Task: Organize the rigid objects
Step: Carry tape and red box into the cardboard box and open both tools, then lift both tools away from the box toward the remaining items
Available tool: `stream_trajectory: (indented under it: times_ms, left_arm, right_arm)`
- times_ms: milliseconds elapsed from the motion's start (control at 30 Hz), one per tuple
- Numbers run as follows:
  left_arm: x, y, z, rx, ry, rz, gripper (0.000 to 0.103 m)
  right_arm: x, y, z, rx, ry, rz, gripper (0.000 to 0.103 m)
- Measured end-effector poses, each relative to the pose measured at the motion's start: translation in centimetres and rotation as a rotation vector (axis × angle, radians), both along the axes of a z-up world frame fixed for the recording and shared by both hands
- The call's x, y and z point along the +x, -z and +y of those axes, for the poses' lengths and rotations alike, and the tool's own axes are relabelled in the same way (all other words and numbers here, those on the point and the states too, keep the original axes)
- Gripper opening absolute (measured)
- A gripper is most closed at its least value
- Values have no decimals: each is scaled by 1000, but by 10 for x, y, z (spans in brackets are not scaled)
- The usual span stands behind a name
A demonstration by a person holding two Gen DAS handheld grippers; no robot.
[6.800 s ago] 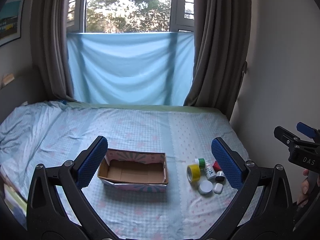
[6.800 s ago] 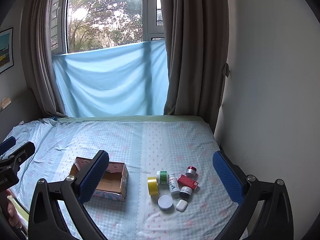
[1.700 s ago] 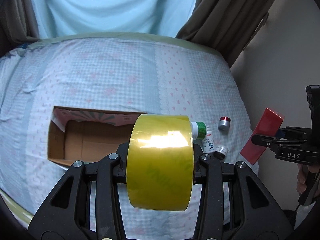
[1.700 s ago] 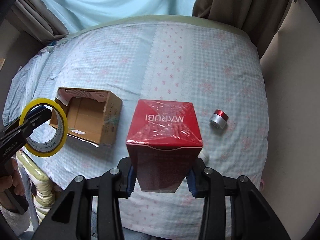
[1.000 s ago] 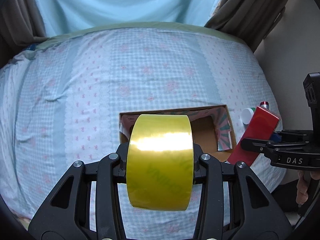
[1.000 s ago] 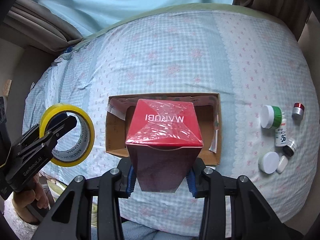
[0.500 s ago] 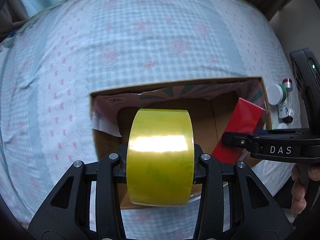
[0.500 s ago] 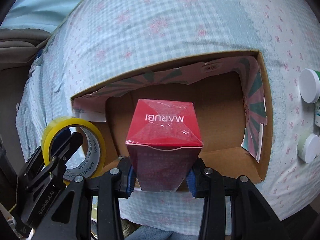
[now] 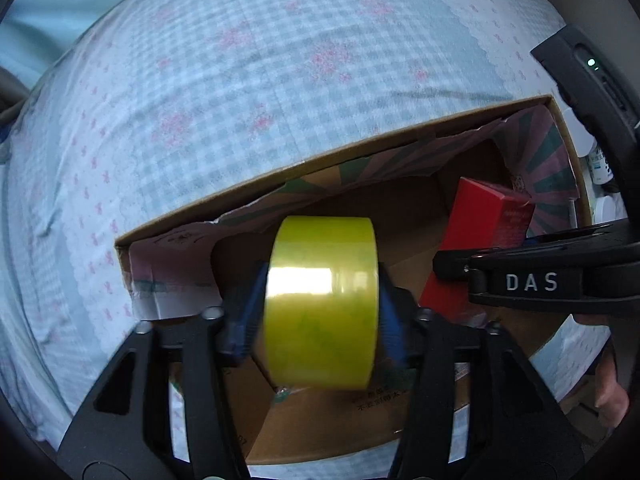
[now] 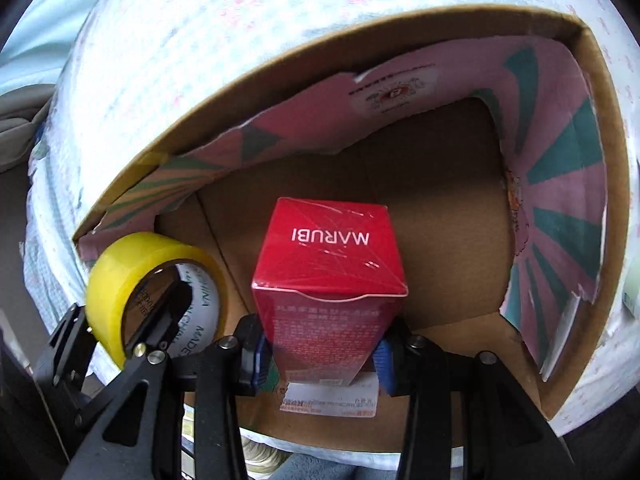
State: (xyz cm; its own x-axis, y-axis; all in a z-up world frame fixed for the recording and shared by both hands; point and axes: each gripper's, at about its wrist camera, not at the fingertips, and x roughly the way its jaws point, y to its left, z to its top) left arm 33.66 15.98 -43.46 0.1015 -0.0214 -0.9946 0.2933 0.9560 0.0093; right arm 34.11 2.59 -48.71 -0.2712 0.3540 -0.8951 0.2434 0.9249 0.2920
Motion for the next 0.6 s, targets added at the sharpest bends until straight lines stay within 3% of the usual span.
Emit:
stream_trajectory:
  times_ms: [33, 67, 133, 167, 333, 600]
  left_arm:
    - [1, -3, 2, 25, -4, -13, 103]
    - [1, -6, 6, 40, -6, -25, 103]
    - [2, -6, 16, -7, -30, 9, 103]
    - [2, -5, 22, -13, -55, 18, 103]
    - [-4, -6, 35, -16, -110, 21, 103]
    - [-17, -35, 41, -23, -118, -36, 103]
  right_arm:
    - [1, 1, 0, -15, 3, -1, 44]
    - [1, 1, -1, -19, 7, 1, 58]
    - [0, 2, -5, -48, 19, 24, 93]
    - [-1, 1, -7, -48, 15, 31, 103]
    - [-10, -5, -11, -42, 5, 3, 103]
    - [-26, -28, -12, -34, 13, -53, 103]
